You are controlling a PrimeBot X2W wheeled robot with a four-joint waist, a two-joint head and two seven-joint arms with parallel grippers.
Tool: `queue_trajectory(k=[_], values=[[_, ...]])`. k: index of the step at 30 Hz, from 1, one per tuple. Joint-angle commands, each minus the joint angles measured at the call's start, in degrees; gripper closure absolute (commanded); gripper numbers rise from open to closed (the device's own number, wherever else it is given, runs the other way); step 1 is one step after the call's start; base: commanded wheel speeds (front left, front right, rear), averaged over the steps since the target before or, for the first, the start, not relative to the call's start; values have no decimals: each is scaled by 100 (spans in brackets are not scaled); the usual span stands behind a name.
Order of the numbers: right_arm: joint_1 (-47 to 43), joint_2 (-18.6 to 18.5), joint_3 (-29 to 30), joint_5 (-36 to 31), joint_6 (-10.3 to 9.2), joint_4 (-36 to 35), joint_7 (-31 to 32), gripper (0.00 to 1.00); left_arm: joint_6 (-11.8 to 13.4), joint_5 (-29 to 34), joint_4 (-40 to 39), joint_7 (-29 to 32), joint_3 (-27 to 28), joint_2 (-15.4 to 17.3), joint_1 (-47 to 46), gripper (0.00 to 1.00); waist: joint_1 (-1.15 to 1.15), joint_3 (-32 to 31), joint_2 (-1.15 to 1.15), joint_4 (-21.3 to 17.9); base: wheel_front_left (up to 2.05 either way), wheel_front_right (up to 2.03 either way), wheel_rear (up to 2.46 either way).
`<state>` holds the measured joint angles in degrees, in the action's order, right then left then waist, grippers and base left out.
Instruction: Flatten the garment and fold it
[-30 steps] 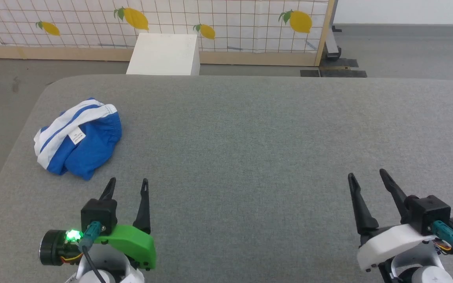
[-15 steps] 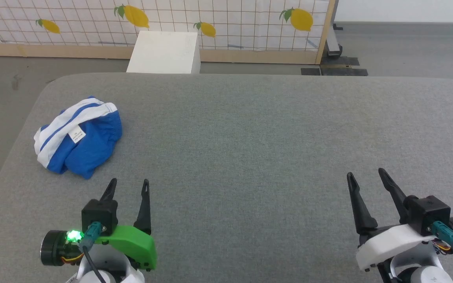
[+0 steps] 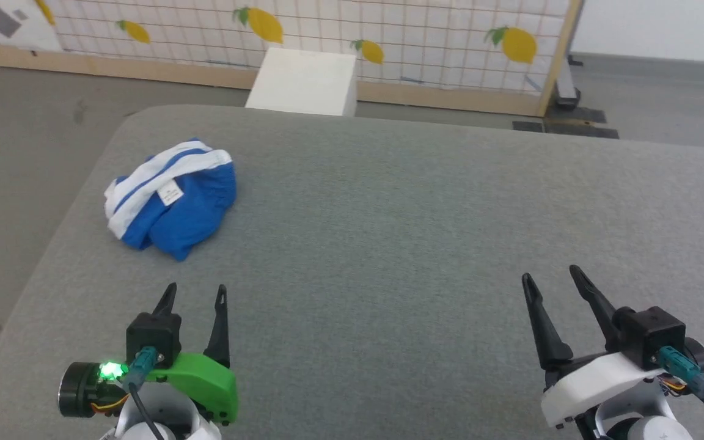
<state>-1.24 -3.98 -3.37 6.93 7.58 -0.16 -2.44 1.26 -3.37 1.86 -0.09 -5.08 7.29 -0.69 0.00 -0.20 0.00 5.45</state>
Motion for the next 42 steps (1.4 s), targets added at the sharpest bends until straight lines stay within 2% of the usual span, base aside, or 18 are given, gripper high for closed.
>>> queue_trajectory(k=[1,12,19,27,42], values=[[-47,-25,-36,64,-8,-22,16,0,34,-51,21,2,-20,62,2,0,0,-91,0,280,0,0,0],[-192,-56,-230,286,-8,-62,45,0,126,-28,70,26,-113,216,-78,0,0,-139,0,1153,0,0,0],[-237,-30,-282,360,-9,-81,46,0,163,-9,74,34,-184,262,-113,0,0,-164,0,1533,0,0,0],[-257,-3,-301,397,-9,-78,31,0,207,-3,107,11,-224,291,-158,0,0,-197,0,1802,0,0,0],[-279,73,-256,486,-9,-149,54,0,228,-50,112,-17,-278,374,-225,0,0,-181,0,1966,0,0,0]])
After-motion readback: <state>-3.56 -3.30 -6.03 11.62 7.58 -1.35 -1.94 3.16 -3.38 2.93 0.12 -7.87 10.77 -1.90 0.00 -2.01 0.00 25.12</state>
